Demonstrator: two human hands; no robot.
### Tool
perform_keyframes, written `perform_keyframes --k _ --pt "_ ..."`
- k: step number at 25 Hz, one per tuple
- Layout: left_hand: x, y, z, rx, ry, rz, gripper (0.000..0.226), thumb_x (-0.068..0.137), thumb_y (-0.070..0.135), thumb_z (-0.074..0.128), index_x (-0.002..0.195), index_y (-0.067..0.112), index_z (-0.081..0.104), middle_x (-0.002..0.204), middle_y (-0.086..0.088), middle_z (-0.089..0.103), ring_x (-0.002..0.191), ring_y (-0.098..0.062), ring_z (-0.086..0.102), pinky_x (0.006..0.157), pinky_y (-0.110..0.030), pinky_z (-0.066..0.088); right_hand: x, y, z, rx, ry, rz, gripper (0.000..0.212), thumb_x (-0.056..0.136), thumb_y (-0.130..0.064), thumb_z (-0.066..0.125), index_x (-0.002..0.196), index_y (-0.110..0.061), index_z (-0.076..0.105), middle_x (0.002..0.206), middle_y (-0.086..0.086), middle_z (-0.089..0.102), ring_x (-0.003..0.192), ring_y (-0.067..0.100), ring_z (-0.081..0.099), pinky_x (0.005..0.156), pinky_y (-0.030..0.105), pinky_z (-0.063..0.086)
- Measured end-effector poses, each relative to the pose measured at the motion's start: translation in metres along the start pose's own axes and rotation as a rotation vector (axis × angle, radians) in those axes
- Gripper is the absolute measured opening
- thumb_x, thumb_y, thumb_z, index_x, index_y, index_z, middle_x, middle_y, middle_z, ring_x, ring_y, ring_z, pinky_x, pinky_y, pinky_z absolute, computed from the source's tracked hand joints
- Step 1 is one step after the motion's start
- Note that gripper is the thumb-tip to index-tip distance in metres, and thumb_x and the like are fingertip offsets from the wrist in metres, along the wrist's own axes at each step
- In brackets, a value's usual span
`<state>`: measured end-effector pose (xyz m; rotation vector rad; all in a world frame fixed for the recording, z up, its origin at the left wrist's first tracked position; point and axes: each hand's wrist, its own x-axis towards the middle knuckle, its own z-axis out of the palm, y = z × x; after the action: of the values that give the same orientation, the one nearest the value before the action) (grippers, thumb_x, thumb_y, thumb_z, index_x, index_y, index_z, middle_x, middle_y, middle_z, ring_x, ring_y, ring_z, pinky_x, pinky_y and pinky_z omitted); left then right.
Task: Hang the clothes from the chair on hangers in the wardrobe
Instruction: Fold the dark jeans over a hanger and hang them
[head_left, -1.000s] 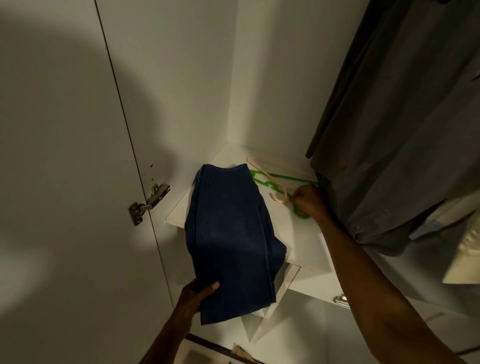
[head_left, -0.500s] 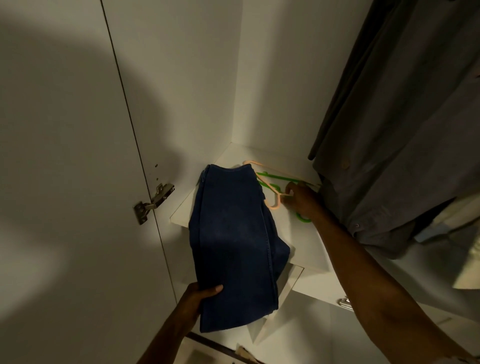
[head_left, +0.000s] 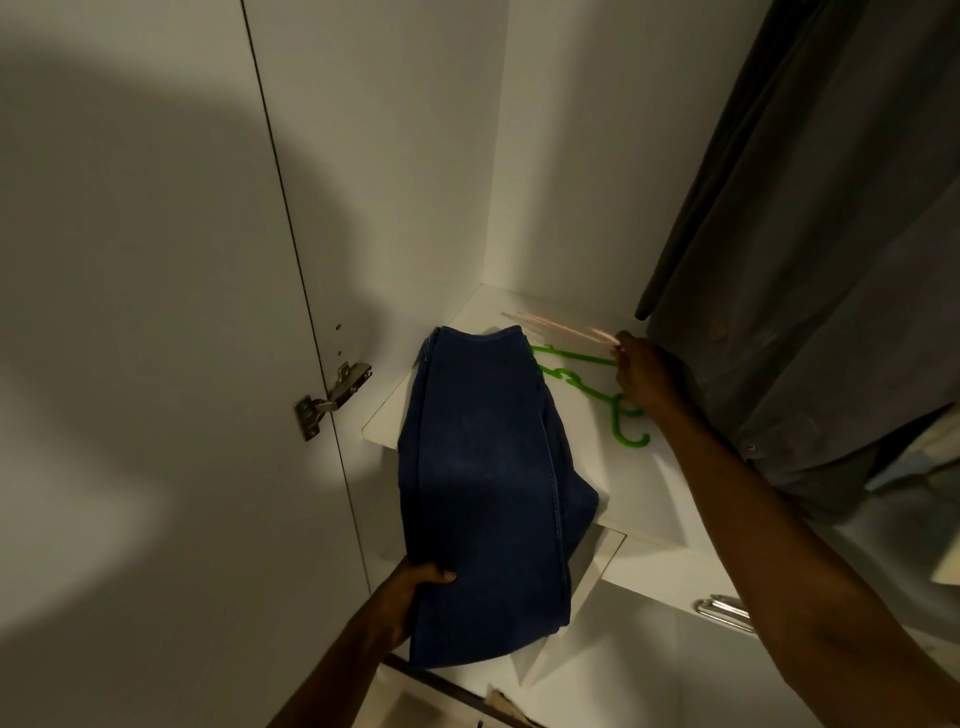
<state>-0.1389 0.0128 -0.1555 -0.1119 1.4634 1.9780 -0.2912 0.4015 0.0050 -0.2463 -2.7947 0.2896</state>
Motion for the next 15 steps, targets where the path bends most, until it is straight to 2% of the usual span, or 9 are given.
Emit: perform_keyframes --k 2,3,4,7,9,10,12,14,15 --pt "-0.003 0.001 0.001 -0.019 0.006 0.0 0.062 0.074 0.007 0.083 0.13 0.01 0.058 0.117 -0.006 0.075 0.109 -0.029 0.071 0.092 -0.041 0.053 -0.002 -0.01 -0.01 0.419 0.143 0.064 0.014 0.103 -0.015 0.052 0.108 -0.011 0.065 0.095 0.006 0.063 0.088 0.018 0.061 0.082 0.034 0.051" --pt "-0.004 0.0 -0.001 -0.024 0.002 -0.001 0.067 0.074 0.01 0.084 0.135 0.01 0.056 0.123 -0.008 0.073 0.113 -0.03 0.069 0.094 -0.042 0.052 -0.004 -0.018 -0.017 0.611 0.184 0.111 0.015 0.103 -0.014 0.05 0.102 -0.013 0.065 0.09 0.002 0.06 0.083 0.012 0.058 0.081 0.028 0.049" --pt "-0.007 0.0 -0.002 -0.038 -0.003 -0.012 0.073 0.071 0.015 0.086 0.137 0.01 0.054 0.127 -0.009 0.071 0.116 -0.03 0.068 0.096 -0.043 0.052 -0.006 -0.026 -0.026 0.675 0.24 0.103 0.016 0.103 -0.011 0.048 0.099 -0.013 0.063 0.087 -0.001 0.058 0.079 0.008 0.055 0.078 0.024 0.047" --pt "-0.013 0.0 -0.006 -0.135 -0.012 -0.073 0.079 0.052 0.021 0.094 0.123 0.0 0.067 0.121 -0.02 0.071 0.111 -0.039 0.068 0.099 -0.049 0.048 -0.012 -0.05 -0.05 0.701 0.236 -0.121 0.019 0.102 -0.008 0.043 0.101 -0.008 0.062 0.081 0.006 0.057 0.073 0.011 0.055 0.072 0.021 0.047" --pt "-0.016 0.001 -0.006 -0.26 0.012 -0.065 0.067 0.04 0.021 0.094 0.101 0.0 0.078 0.107 -0.022 0.073 0.096 -0.04 0.07 0.089 -0.047 0.049 -0.023 -0.067 -0.06 0.779 0.18 -0.195 0.019 0.103 -0.008 0.045 0.099 -0.008 0.063 0.072 0.006 0.056 0.066 0.015 0.054 0.067 0.025 0.047" --pt "-0.02 0.005 -0.003 -0.34 0.018 -0.049 0.06 0.043 0.024 0.094 0.096 0.002 0.079 0.103 -0.021 0.074 0.092 -0.039 0.071 0.085 -0.045 0.05 -0.029 -0.075 -0.06 0.785 0.153 -0.231 0.018 0.102 -0.008 0.047 0.097 -0.009 0.064 0.069 0.004 0.055 0.064 0.015 0.053 0.065 0.026 0.046" --pt "-0.03 0.014 0.004 -0.498 0.044 -0.057 0.05 0.067 0.036 0.085 0.104 0.004 0.078 0.106 -0.02 0.073 0.093 -0.04 0.07 0.084 -0.045 0.052 -0.044 -0.089 -0.052 0.736 0.063 -0.304 0.017 0.101 -0.01 0.05 0.094 -0.012 0.065 0.067 -0.002 0.056 0.061 0.012 0.052 0.064 0.03 0.044" --pt "-0.039 0.017 0.006 -0.567 0.066 -0.088 0.055 0.085 0.05 0.068 0.117 0.006 0.076 0.118 -0.021 0.072 0.107 -0.044 0.066 0.093 -0.049 0.051 -0.059 -0.096 -0.038 0.617 -0.013 -0.332 0.019 0.101 -0.013 0.052 0.092 -0.021 0.066 0.067 -0.007 0.059 0.061 0.009 0.054 0.065 0.033 0.045" --pt "-0.042 0.017 0.007 -0.567 0.078 -0.099 0.059 0.088 0.056 0.064 0.119 0.007 0.075 0.122 -0.021 0.071 0.112 -0.045 0.064 0.097 -0.051 0.049 -0.064 -0.098 -0.033 0.547 -0.033 -0.346 0.021 0.102 -0.014 0.052 0.092 -0.026 0.065 0.068 -0.008 0.061 0.063 0.009 0.057 0.066 0.035 0.047"
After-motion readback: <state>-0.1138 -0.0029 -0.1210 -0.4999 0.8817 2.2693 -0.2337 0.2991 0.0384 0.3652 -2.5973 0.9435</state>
